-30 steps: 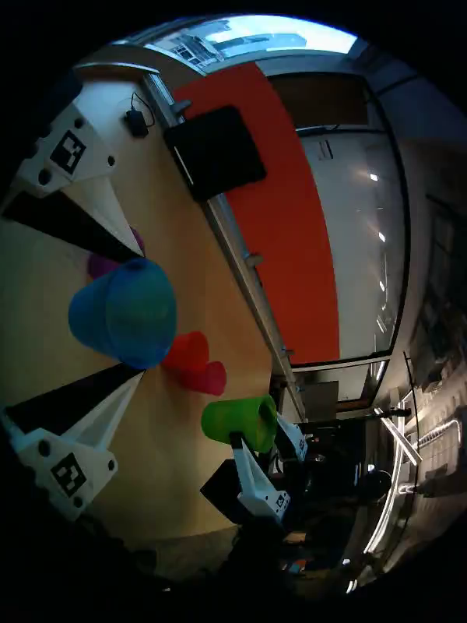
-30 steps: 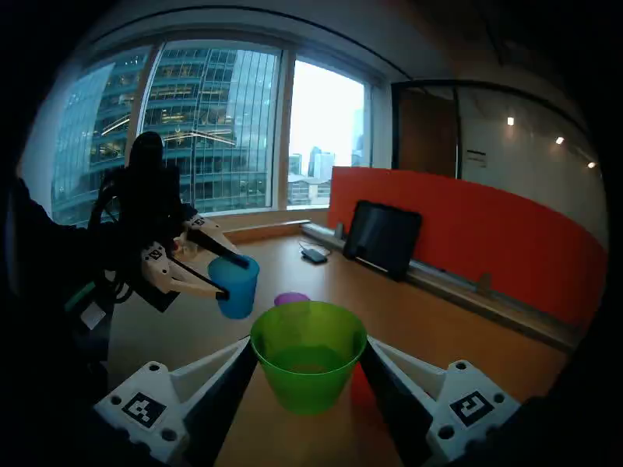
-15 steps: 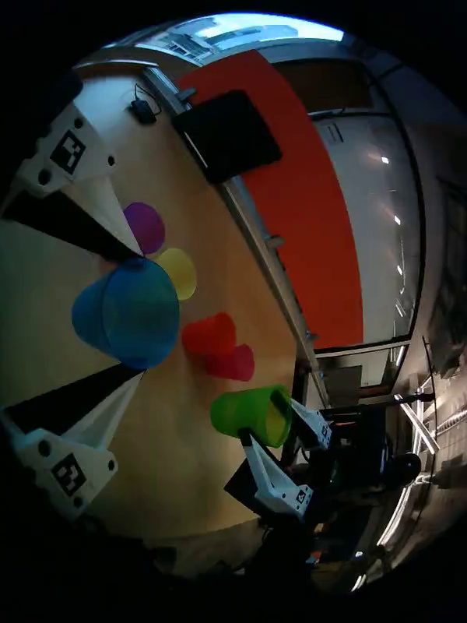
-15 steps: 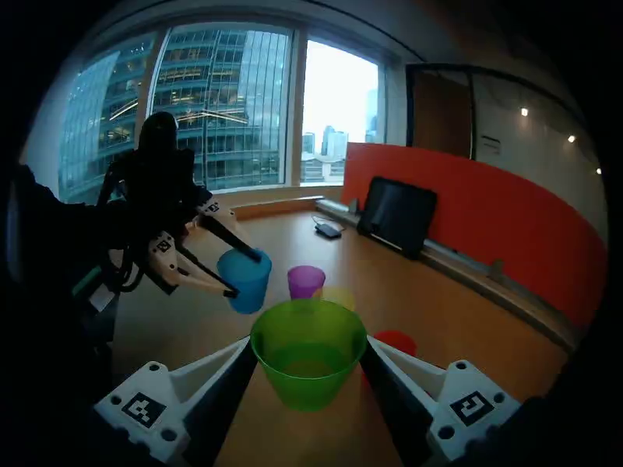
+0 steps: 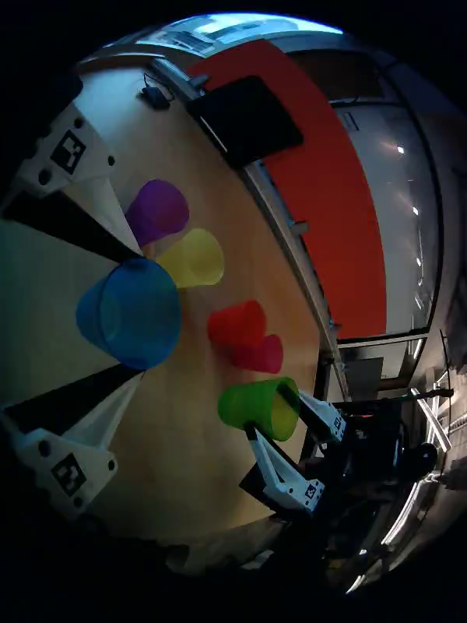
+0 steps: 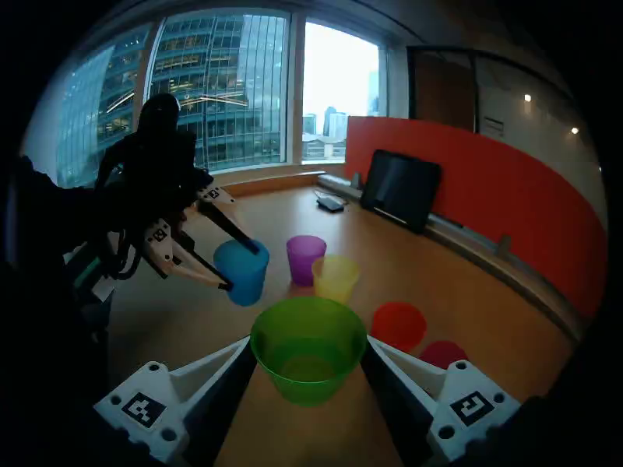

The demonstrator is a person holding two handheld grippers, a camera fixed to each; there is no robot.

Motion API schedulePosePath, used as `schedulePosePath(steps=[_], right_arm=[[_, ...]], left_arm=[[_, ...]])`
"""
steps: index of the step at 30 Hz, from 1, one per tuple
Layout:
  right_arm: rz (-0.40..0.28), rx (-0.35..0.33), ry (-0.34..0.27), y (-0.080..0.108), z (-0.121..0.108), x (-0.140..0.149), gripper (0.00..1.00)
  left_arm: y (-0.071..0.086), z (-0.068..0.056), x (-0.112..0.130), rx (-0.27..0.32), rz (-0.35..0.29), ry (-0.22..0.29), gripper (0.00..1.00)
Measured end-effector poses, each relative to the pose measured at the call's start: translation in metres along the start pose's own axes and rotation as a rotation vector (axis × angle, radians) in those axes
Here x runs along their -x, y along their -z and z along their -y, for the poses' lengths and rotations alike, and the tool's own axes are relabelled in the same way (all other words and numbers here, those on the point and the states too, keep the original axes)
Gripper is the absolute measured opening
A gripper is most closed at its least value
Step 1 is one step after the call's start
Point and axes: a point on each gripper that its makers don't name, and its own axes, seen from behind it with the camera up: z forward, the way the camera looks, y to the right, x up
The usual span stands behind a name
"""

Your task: Pour water

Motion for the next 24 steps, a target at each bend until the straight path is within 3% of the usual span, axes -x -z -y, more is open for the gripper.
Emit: schedulePosePath(steps=[24], right_arm=[[0.117, 0.036, -0.021, -0.018, -0.026, 0.058, 0.91]], left_arm=[[-0.025, 0.011, 0.033, 0.017, 0.064, 0.042, 0.89]])
